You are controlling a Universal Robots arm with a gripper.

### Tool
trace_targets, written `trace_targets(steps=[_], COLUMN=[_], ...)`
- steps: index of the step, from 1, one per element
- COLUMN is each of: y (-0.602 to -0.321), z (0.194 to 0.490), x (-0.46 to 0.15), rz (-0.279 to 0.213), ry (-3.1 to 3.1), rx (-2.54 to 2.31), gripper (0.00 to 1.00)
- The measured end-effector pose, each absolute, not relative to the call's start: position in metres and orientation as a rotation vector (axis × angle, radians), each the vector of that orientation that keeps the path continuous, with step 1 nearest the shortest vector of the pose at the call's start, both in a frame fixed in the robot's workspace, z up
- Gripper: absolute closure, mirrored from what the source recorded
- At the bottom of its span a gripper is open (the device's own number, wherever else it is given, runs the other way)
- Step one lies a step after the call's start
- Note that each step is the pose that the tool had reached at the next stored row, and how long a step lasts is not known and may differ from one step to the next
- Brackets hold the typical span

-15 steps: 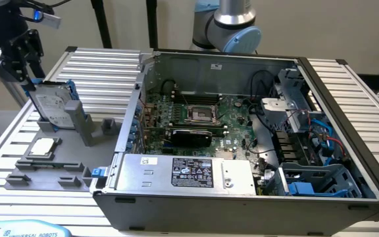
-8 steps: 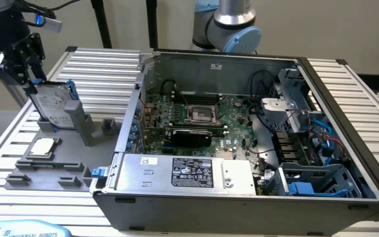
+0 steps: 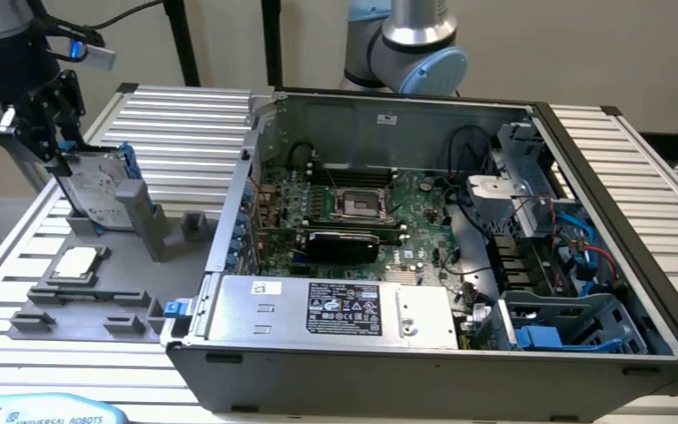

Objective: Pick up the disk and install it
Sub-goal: 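Pick up the disk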

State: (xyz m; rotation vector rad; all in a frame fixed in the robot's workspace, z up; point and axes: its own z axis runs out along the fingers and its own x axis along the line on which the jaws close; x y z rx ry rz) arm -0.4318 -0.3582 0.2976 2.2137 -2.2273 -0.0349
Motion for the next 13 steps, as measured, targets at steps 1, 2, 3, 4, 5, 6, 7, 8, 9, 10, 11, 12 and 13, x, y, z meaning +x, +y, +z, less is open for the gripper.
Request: trace_targets(steps=[1,2,3,4,5,6,7,8,9,10,11,12,13], y=[-0.358,-0.3579,-0.3577,-0.3574,-0.3573,-0.357,-0.3567,-0.3563,-0.3559,-0.3554,-0.355,-0.3546,-0.3545], z=[0.2962,0.2951,0.2943,0.2939,0.2936,0.2934,0.2933,0.2931,0.2929,0.2928,0.2928,0.2929,0.2928], x=[-0.4318,-0.4318,-0.4318,-0.4319,-0.432,-0.4321,-0.4323,-0.4326,-0.4328,-0.433,-0.4335,-0.4342,-0.4352], rz=[-0.035,-0.035,-0.035,-0.035,-0.035,-0.035,-0.035,-0.034,-0.034,-0.034,-0.034,-0.034,-0.034], ry=[-2.227,-2.227,-2.227,-2.227,-2.227,-2.227,-2.228,-2.228,-2.229,-2.23,-2.231,-2.231,-2.232], rx=[2.214,2.214,2.214,2.214,2.214,2.214,2.214,2.214,2.213,2.212,2.211,2.21,2.209], gripper=[0.46,0.46,0.46,0.46,0.46,0.46,0.46,0.46,0.46,0.46,0.46,0.46,0.46])
